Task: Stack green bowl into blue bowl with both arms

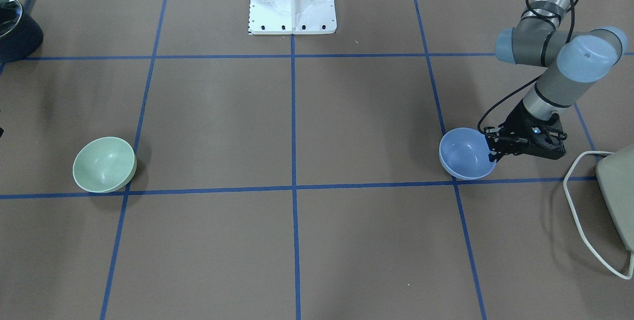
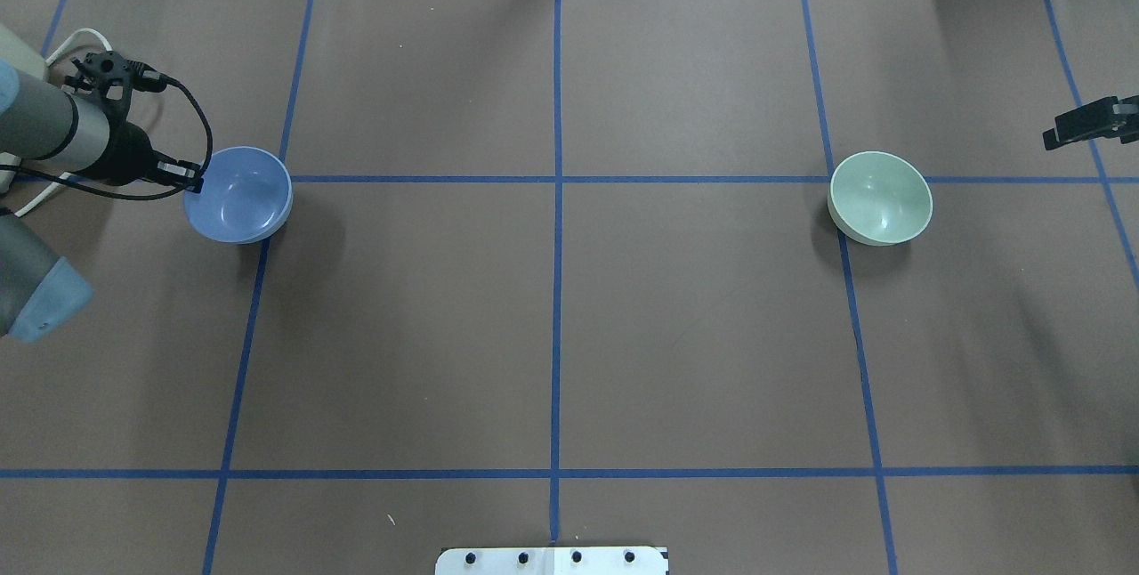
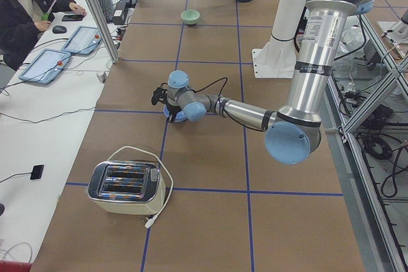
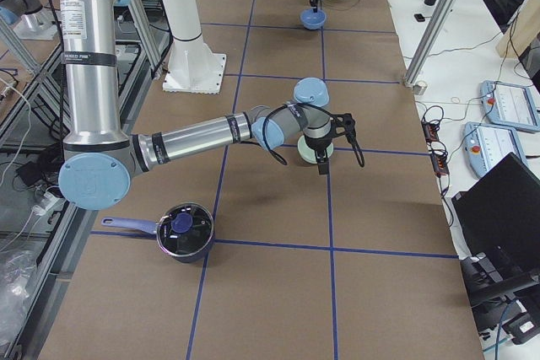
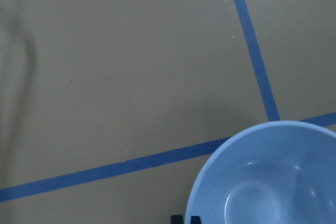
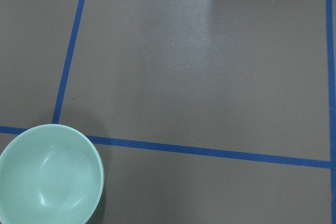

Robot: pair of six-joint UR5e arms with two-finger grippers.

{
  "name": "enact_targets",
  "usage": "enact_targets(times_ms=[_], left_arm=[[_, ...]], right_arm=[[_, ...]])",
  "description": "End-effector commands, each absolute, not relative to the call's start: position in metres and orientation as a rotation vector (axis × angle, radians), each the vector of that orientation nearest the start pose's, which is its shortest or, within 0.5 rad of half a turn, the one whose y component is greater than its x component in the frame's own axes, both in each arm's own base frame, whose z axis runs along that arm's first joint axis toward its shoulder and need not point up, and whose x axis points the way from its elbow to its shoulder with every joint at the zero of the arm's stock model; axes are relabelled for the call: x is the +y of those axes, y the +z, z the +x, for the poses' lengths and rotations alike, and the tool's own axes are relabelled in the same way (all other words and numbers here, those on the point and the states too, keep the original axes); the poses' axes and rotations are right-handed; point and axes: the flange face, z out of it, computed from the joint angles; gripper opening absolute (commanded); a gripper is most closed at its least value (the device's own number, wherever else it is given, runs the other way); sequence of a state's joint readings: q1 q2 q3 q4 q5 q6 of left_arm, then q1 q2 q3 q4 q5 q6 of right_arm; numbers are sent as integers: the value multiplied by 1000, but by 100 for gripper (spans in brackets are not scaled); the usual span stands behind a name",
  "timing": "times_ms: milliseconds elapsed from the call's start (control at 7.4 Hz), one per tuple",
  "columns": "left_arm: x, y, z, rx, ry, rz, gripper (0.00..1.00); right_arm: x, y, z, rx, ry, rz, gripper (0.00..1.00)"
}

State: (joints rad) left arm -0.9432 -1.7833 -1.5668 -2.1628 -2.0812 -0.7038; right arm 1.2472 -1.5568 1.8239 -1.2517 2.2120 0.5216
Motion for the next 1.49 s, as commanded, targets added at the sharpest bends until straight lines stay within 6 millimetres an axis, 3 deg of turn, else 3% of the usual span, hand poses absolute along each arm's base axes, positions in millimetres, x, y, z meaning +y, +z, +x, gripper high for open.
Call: enact_targets(times_ms=[0, 135, 405, 541, 811, 1351], left_arm=[[-554, 407, 300, 888, 104, 299, 0], [-557, 352, 322, 921, 42, 270, 0], [-505, 270, 445, 957, 12, 218, 0], [-483, 234, 483, 950, 3, 181, 0], [-431, 216, 541, 930, 6, 186, 0], [-427, 203, 570, 927, 9, 174, 0]], right_arm=[[-509, 495, -93, -799, -1, 261, 100], [-509, 495, -93, -799, -1, 261, 100], [-510, 494, -93, -800, -1, 262, 100], [-510, 494, -93, -800, 0, 262, 100], [-510, 495, -93, -799, -1, 261, 100], [-510, 495, -93, -799, 1, 260, 100]])
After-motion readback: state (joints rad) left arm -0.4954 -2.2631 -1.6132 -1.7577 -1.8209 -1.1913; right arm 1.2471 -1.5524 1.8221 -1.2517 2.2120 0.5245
